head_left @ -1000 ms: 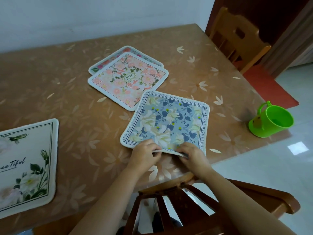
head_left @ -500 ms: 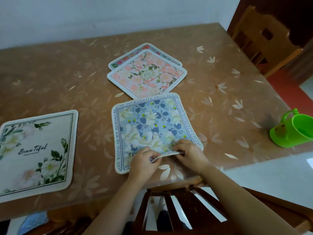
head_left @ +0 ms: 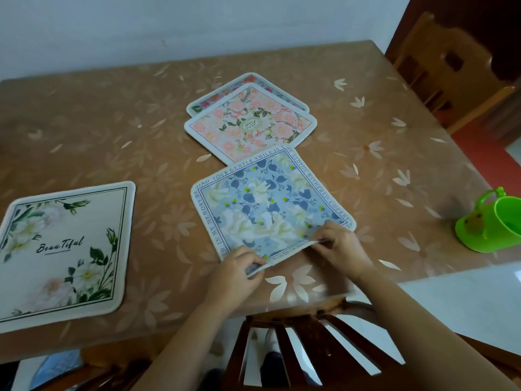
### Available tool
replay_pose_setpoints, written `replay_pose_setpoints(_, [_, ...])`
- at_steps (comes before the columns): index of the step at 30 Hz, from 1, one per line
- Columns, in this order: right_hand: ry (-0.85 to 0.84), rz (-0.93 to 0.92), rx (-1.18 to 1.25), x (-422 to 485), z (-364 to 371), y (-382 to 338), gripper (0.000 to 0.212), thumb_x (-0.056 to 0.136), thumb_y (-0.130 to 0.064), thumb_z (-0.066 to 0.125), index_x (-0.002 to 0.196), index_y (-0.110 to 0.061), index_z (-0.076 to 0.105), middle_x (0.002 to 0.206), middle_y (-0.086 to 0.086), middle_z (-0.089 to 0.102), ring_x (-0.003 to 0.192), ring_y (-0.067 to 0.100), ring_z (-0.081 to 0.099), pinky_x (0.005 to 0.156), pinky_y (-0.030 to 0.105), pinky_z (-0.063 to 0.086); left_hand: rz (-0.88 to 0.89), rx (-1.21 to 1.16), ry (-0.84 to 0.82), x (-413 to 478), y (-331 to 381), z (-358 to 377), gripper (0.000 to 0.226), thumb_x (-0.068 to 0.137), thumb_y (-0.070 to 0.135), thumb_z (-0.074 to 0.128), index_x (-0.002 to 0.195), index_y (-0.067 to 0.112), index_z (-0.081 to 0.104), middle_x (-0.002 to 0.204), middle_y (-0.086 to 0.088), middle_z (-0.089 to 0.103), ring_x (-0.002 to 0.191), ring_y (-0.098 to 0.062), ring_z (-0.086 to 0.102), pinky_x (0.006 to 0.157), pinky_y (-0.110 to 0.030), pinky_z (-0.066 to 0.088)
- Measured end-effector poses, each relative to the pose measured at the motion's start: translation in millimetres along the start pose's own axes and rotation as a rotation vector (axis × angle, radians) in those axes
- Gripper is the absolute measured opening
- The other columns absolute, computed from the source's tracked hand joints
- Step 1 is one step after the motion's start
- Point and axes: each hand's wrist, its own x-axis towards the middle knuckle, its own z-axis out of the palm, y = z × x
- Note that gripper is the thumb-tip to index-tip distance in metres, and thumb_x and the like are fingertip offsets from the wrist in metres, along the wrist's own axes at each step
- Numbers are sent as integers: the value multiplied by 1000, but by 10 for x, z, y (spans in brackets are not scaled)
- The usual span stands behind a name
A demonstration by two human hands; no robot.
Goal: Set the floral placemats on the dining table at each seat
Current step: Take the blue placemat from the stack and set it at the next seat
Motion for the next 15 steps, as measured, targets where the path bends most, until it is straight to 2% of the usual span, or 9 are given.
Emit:
replay_pose_setpoints(2, [18, 13, -22, 7, -42, 52, 7, 72, 1, 72, 76, -4, 69, 78, 5, 59, 74, 24, 61, 68, 21, 43, -38, -73, 29, -26, -12, -12, 12, 70, 1, 72, 74, 12, 68, 78, 2, 58, 74, -13, 58, 66, -30, 48])
replay_pose_setpoints(5, [0, -42, -49, -14, 3, 6, 6, 73, 2, 71, 76, -2, 68, 81, 12, 63, 76, 27, 62, 69, 35, 50, -125, -148, 85, 27, 54, 35, 14, 70, 4, 73, 68, 16, 66, 72, 7, 56, 65, -11, 56, 59, -31, 47])
replay_pose_setpoints(6, [-20, -72, -48, -30, 40, -34, 5, 73, 1, 70, 75, -3, 67, 80, 13, 63, 76, 27, 61, 68, 35, 50, -133, -161, 89, 61, 87, 62, 14, 70, 4, 73, 68, 17, 67, 71, 8, 56, 65, -12, 56, 58, -30, 47])
replay_pose_setpoints(9, [-87, -135, -33, -80, 167, -164, 5, 74, -4, 70, 74, -6, 65, 78, 9, 61, 73, 22, 58, 64, 26, 44, -81, -142, 43, 165, 220, 184, 9, 71, 6, 73, 69, 14, 68, 68, 11, 51, 65, -14, 54, 58, -23, 41])
replay_pose_setpoints(11, [-104, -142, 0, -94, 219, -196, 7, 74, -5, 69, 71, -7, 64, 75, 6, 58, 69, 19, 56, 61, 24, 42, -61, -141, -4, 215, 296, 255, 5, 73, 9, 72, 72, 12, 68, 69, 11, 48, 64, -13, 51, 57, -20, 37])
replay_pose_setpoints(13, [-106, -105, 28, -98, 203, -166, 7, 75, -5, 69, 70, -7, 64, 73, 0, 54, 66, 17, 55, 60, 18, 40, -43, -139, -31, 242, 328, 284, 4, 75, 11, 71, 75, 12, 67, 71, 11, 48, 66, -12, 51, 59, -20, 38])
replay_pose_setpoints(15, [-97, -47, 21, -102, 137, -83, 5, 74, -5, 71, 72, -6, 67, 74, 2, 58, 68, 19, 59, 60, 15, 40, -14, -131, -52, 237, 314, 273, 5, 75, 11, 71, 77, 12, 66, 77, 8, 52, 72, -12, 54, 64, -21, 42])
